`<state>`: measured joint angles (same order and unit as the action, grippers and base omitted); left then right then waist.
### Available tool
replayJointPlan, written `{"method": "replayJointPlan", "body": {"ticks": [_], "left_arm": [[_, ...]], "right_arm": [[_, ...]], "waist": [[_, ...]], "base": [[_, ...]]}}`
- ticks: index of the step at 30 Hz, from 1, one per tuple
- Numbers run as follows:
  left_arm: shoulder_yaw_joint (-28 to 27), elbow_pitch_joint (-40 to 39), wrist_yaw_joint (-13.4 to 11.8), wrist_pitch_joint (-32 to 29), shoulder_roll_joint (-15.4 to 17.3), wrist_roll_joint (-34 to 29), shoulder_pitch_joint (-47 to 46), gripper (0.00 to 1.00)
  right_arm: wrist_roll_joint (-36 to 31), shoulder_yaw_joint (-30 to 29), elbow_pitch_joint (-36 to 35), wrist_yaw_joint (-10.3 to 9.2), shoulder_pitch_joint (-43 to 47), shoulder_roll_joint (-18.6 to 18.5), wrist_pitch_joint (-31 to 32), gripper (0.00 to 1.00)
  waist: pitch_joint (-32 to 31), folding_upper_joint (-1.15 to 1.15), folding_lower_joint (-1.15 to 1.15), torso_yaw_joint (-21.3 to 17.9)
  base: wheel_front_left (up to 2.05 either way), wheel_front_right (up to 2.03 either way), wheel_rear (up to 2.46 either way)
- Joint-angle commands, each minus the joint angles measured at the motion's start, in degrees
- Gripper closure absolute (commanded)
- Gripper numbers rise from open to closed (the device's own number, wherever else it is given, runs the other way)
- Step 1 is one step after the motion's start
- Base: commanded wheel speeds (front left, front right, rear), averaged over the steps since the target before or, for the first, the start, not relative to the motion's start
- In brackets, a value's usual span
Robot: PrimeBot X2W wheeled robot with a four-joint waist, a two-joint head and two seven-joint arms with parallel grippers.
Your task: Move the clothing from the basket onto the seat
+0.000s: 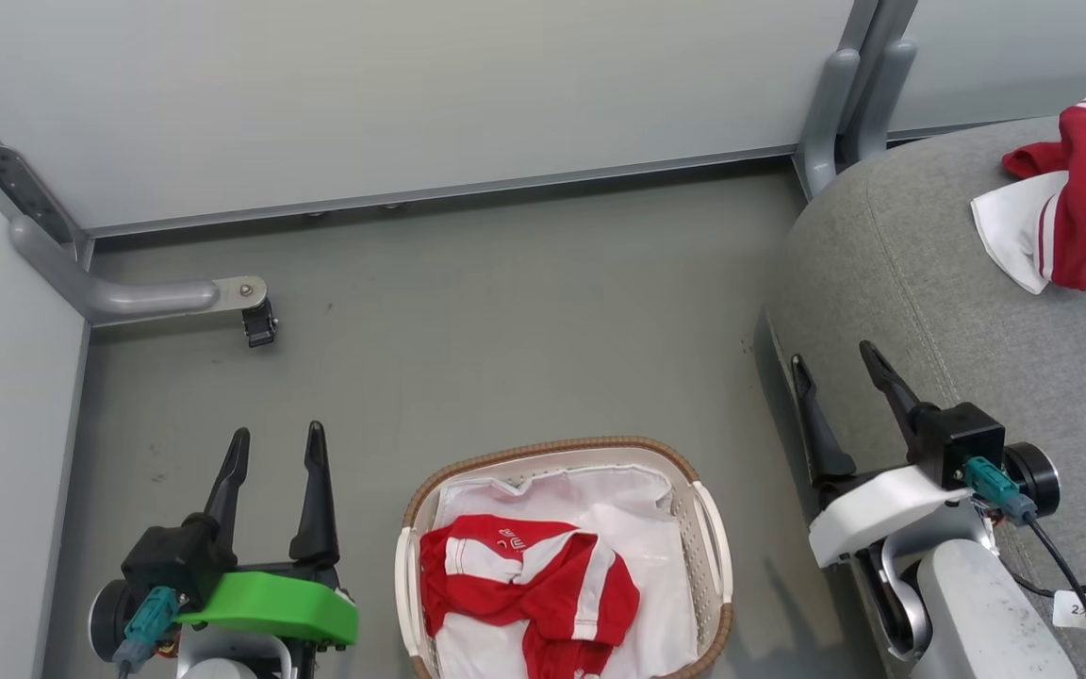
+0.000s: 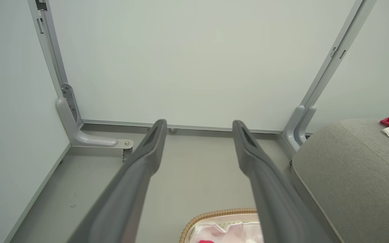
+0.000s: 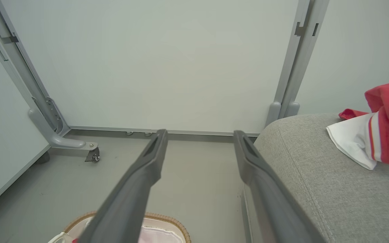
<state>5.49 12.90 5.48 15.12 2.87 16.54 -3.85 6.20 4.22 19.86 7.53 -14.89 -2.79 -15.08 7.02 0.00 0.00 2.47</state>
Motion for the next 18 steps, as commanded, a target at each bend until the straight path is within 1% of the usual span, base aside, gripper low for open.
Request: {"method": "replayJointPlan", "body": {"ticks": [1, 18], "left_arm": [[-0.03, 0.16, -0.17, 0.04, 0.05, -0.07, 1.09, 0.0], [0.58, 0.84, -0.02, 0.05, 0.05, 0.01, 1.26, 0.0]], "right_arm": [[0.78, 0.22, 0.05, -0.08, 0.66, -0.22, -0.14, 0.0], [1.48, 1.21, 0.65, -0.08, 1.5, -0.21, -0.14, 0.0]], "waist": [[-0.21, 0.0, 0.0, -0.05], [-1.5, 0.0, 0.0, 0.51]], "base": [[0.0, 0.0, 0.0], [0.0, 0.0, 0.0]]}}
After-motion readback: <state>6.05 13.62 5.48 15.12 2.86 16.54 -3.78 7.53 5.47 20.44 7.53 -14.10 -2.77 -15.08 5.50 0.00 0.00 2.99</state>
